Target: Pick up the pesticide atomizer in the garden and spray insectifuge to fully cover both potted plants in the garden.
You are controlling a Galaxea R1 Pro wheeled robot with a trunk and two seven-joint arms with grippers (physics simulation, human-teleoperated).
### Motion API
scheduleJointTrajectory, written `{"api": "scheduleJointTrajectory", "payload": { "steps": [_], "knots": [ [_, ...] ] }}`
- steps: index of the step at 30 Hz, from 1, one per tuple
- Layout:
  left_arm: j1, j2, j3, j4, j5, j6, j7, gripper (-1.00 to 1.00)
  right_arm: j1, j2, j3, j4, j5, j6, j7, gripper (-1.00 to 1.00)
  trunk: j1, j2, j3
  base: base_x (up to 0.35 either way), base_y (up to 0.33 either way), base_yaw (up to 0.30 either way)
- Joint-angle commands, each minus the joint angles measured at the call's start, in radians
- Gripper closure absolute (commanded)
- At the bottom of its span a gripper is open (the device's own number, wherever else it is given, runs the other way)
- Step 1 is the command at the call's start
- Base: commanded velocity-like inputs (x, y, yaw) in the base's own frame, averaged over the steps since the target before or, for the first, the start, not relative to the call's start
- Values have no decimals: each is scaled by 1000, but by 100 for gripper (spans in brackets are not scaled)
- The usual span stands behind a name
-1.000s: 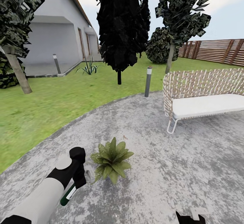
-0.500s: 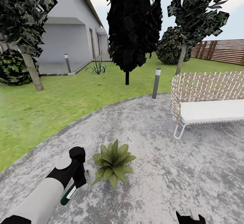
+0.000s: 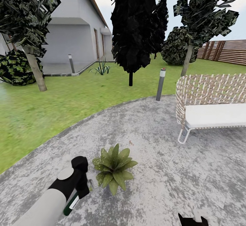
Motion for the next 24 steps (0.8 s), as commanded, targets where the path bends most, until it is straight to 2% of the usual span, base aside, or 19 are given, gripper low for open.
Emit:
{"api": "scheduleJointTrajectory", "payload": {
  "steps": [1,4,15,18,21,24],
  "knots": [
    [0,-2,0,-1,-5,10,-6,100,-1,1,-9,1,4,-3,6,-100,0,0,-1,0,0,0],
    [0,-3,4,-10,-2,10,51,100,-1,4,-7,1,4,-3,6,-100,0,0,-1,14,-12,197],
    [1,-9,4,-1,2,10,54,100,-1,4,-8,1,4,-3,6,-100,0,0,-1,136,-170,39],
    [36,2,2,0,1,10,55,100,-1,4,-7,1,4,-3,6,-100,0,0,-1,11,-28,0],
    [69,8,24,0,0,9,59,100,-1,4,-8,1,4,-3,6,-100,0,0,-1,1,-2,0],
    [77,19,66,-1,1,8,109,100,-1,4,-8,1,4,-3,6,-100,0,0,-1,0,0,0]
  ]
}}
